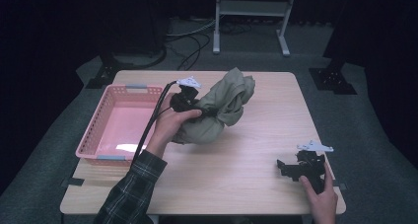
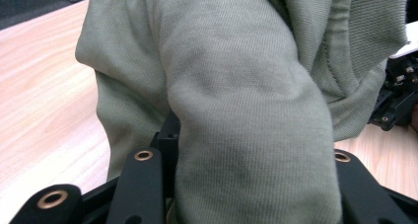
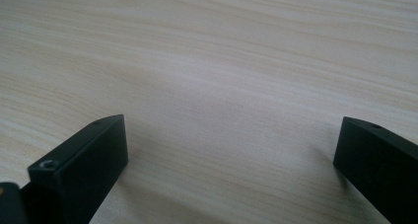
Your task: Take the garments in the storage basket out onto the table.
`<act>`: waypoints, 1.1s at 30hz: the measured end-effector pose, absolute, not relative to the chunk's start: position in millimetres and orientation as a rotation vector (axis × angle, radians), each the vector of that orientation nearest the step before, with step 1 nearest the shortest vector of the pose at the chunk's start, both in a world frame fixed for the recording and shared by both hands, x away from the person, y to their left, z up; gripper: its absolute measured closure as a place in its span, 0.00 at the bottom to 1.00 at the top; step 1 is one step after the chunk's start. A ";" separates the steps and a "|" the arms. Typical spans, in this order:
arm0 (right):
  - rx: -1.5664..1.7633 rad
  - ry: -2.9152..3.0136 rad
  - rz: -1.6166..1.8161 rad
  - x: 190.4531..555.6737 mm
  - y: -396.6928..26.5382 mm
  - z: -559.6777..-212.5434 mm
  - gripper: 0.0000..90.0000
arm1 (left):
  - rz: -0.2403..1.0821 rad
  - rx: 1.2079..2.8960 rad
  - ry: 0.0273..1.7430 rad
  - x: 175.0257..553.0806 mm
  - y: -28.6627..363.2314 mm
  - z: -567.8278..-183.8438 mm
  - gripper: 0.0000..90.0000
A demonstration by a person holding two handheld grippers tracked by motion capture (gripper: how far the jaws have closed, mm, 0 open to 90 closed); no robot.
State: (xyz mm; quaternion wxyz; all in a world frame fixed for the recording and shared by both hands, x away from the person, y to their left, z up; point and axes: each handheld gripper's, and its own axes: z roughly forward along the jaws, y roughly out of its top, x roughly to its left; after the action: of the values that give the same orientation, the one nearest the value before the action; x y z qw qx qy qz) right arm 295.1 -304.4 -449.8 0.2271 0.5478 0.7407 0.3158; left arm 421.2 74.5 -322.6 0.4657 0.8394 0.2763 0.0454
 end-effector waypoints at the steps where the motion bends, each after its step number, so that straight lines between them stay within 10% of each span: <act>1: 1.510 2.041 0.870 295.1 -304.4 -449.8 0.00 | 0.111 2.063 0.679 421.4 73.1 -324.0 0.62; 33: 1.510 2.042 0.870 295.0 -304.4 -449.8 0.00 | 0.106 2.148 0.729 428.9 39.7 -367.2 0.62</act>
State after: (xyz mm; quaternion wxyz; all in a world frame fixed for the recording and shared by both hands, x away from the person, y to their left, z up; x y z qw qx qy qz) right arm 295.0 -304.4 -449.8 0.2266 0.5480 0.7408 0.3155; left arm 428.9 39.7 -367.2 0.4218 0.8577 0.2909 0.0422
